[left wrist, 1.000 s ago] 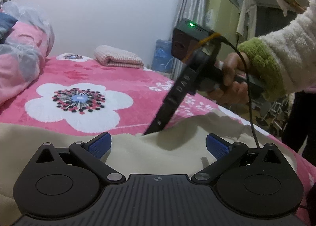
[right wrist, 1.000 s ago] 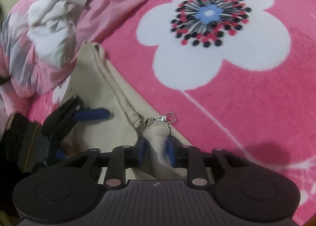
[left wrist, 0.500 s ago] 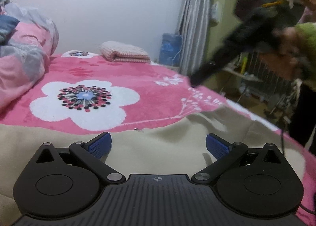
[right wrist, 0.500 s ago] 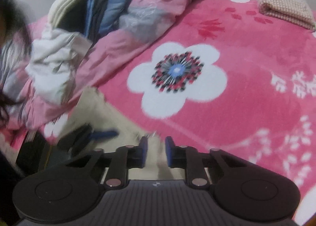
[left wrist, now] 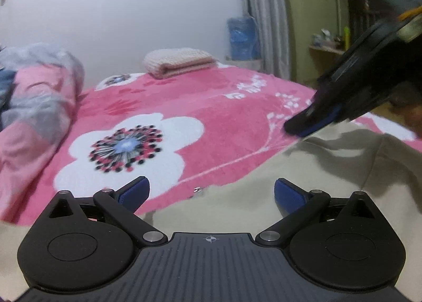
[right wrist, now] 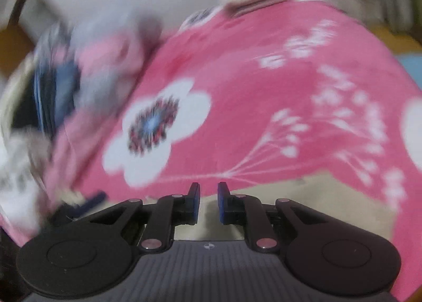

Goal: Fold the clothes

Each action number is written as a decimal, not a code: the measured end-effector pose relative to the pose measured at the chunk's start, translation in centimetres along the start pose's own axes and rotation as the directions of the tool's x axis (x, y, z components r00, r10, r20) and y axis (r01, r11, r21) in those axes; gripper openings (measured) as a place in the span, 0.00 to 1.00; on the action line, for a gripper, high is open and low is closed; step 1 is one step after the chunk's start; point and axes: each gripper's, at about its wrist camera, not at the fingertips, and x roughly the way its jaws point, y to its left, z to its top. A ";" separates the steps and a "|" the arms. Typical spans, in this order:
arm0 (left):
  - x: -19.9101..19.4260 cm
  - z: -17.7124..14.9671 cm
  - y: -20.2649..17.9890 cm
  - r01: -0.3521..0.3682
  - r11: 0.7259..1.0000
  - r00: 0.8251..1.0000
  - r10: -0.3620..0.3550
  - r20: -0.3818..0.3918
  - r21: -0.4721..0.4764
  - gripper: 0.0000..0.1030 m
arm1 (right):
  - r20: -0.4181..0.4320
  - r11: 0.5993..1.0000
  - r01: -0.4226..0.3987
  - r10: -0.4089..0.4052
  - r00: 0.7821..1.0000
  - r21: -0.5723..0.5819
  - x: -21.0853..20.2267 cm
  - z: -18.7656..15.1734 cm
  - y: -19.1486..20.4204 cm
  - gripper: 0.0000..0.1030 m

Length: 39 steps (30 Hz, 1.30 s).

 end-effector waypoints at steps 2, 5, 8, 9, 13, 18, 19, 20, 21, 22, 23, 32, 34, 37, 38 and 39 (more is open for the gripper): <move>1.0 0.3 -0.2 -0.027 1.000 1.000 0.027 -0.016 0.012 1.00 | 0.064 0.997 -0.014 0.010 0.998 0.077 -2.2 -1.0 -1.4 0.15; 2.2 0.8 0.9 -0.047 0.996 0.998 0.043 -0.056 -0.070 1.00 | 0.100 0.973 0.069 -0.093 0.991 0.221 -3.3 -2.4 -4.5 0.15; 2.1 1.5 2.5 -0.078 0.985 0.994 0.064 -0.089 -0.156 0.98 | 0.136 0.924 0.118 -0.178 0.975 0.363 -4.5 -3.2 -7.1 0.13; 1.8 1.8 2.9 -0.098 0.982 0.992 0.083 -0.095 -0.164 0.98 | 0.165 0.910 0.097 -0.177 0.970 0.403 -5.3 -3.4 -7.5 0.15; -1.4 2.8 4.1 -0.109 0.980 0.992 0.096 -0.085 -0.167 0.99 | 0.227 0.931 0.032 -0.121 0.966 0.364 -7.7 -4.0 -5.7 0.17; -5.4 0.9 5.2 -0.107 0.971 0.974 0.059 -0.219 -0.215 1.00 | 0.166 0.908 0.072 -0.153 0.974 0.414 -7.8 -5.5 -7.0 0.17; -6.2 0.2 5.3 -0.128 0.967 0.968 0.074 -0.241 -0.219 1.00 | 0.158 0.899 0.091 -0.174 0.972 0.429 -7.9 -5.8 -7.5 0.13; -7.0 -0.4 5.5 -0.149 0.963 0.961 0.088 -0.262 -0.223 1.00 | 0.150 0.889 0.110 -0.196 0.969 0.444 -8.1 -6.2 -8.1 0.06; -7.8 -1.1 5.6 -0.170 0.959 0.954 0.102 -0.283 -0.226 1.00 | 0.159 0.881 0.110 -0.204 0.966 0.460 -8.7 -6.4 -8.1 0.10; -8.7 -1.8 5.8 -0.187 0.954 0.947 0.112 -0.301 -0.235 1.00 | 0.171 0.873 0.105 -0.210 0.963 0.477 -9.5 -6.5 -7.9 0.12; -9.4 -2.5 5.9 -0.195 0.948 0.942 0.109 -0.317 -0.253 1.00 | 0.175 0.881 0.104 -0.205 0.963 0.461 -9.8 -6.6 -7.2 0.12; -11.9 -7.3 5.0 -0.297 0.915 0.907 0.180 -0.380 -0.274 1.00 | 0.045 0.918 0.225 -0.253 0.966 0.328 -8.8 -7.9 -3.3 0.29; -12.0 -7.5 4.7 -0.307 0.914 0.906 0.194 -0.377 -0.266 1.00 | 0.049 0.919 0.259 -0.285 0.957 0.296 -9.2 -7.9 -2.4 0.29; -11.9 -7.6 5.3 -0.305 0.903 0.905 0.176 -0.387 -0.302 1.00 | 0.061 0.934 0.321 -0.333 0.941 0.156 -9.6 -8.2 0.1 0.44; -11.8 -7.6 5.4 -0.307 0.900 0.905 0.175 -0.389 -0.309 1.00 | 0.044 0.931 0.351 -0.356 0.933 0.100 -9.1 -8.6 0.8 0.48; -11.7 -7.6 5.5 -0.310 0.897 0.904 0.176 -0.390 -0.314 1.00 | 0.025 0.924 0.379 -0.380 0.925 0.044 -8.4 -9.0 1.4 0.49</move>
